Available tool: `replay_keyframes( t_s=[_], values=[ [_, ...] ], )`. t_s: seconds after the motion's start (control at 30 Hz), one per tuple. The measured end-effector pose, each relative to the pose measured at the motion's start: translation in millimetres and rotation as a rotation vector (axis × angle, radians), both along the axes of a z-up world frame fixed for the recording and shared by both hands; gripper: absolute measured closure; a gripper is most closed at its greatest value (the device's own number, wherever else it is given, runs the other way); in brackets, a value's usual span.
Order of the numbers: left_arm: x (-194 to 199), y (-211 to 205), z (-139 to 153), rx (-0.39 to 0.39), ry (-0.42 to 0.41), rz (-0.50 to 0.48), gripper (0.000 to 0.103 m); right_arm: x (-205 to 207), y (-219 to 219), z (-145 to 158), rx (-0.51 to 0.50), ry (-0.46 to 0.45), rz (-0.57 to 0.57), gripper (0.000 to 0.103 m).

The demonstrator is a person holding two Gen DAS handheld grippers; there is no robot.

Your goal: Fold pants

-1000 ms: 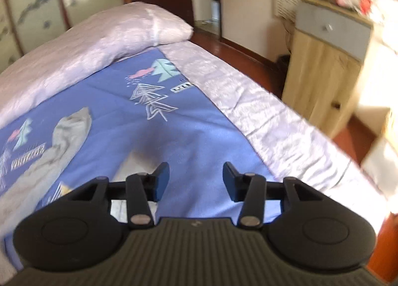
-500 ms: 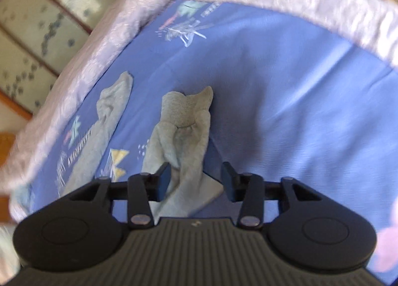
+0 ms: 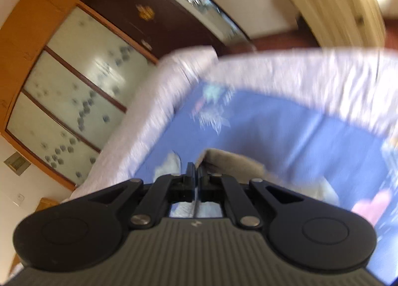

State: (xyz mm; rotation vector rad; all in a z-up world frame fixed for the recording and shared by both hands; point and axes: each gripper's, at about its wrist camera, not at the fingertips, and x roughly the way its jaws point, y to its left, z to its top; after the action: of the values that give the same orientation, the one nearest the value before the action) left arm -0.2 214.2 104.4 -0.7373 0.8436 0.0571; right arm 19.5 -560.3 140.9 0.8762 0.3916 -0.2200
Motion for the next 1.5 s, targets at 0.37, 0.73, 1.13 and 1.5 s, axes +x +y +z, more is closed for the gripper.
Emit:
replay_keyframes(
  t_s=[0.37,0.73,1.13,1.5],
  values=[
    [5,0,-46,0.007,0.143,0.063,0.094,94,14,-82,-0.213,0.332,-0.004,0.075],
    [10,-5,-46,0.060,0.166,0.059,0.093,50,15,-145,-0.096,0.314,0.027,0.074],
    [-6,-12,-40,0.046,0.149,-0.011,0.093,-27,-18,-74,-0.173,0.183,-0.154,0.096],
    [-34,-13,-56,0.129,0.176,-0.111,0.064,-104,-40,-101,-0.228,0.409,-0.469,0.074]
  ],
)
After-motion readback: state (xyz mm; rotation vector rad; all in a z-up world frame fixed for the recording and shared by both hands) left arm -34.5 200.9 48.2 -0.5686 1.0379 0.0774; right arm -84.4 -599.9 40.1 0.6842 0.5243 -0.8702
